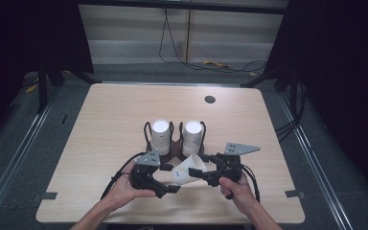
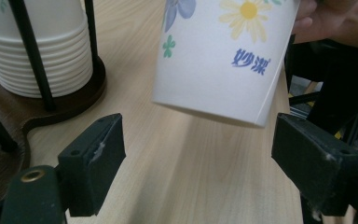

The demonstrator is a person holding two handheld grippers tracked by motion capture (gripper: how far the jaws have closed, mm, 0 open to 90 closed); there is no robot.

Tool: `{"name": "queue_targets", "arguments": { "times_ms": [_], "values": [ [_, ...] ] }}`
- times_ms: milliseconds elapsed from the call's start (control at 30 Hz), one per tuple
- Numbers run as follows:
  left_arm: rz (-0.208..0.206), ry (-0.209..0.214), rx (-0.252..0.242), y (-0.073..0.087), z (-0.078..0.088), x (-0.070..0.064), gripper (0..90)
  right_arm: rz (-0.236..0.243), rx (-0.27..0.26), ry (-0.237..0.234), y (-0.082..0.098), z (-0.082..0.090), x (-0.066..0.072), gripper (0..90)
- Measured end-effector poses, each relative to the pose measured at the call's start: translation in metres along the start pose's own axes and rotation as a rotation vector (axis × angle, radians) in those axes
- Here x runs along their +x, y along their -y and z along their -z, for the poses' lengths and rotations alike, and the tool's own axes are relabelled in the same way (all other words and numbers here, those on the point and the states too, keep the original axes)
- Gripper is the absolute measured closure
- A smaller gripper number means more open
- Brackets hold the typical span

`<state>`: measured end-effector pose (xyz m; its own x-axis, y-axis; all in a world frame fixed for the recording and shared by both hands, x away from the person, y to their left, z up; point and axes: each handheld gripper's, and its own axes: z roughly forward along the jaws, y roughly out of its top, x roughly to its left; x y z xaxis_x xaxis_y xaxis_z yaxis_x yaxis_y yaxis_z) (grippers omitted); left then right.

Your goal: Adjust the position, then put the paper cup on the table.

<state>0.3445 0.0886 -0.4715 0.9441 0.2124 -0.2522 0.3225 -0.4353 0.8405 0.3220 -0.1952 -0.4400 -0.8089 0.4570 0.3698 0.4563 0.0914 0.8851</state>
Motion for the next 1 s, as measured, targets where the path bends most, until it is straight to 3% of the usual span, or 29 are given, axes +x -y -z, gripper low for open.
{"name": "queue_targets", "arguments": {
  "times_ms": [533,833,1000],
  "values": [
    [0.061,-0.113,0.008,0.004,0.02,0.013,16.8,0.038,0.07,0.189,-0.009,0.012,-0.007,29.8],
    [0.108,-0.167,0.011,0.012,0.036,0.023,17.6,0.033,0.085,0.293,-0.014,0.026,-0.018,30.2],
    [0.1,-0.19,0.036,0.015,0.039,0.024,19.7,0.03,0.105,0.351,-0.016,0.027,-0.021,30.2]
  ]
}}
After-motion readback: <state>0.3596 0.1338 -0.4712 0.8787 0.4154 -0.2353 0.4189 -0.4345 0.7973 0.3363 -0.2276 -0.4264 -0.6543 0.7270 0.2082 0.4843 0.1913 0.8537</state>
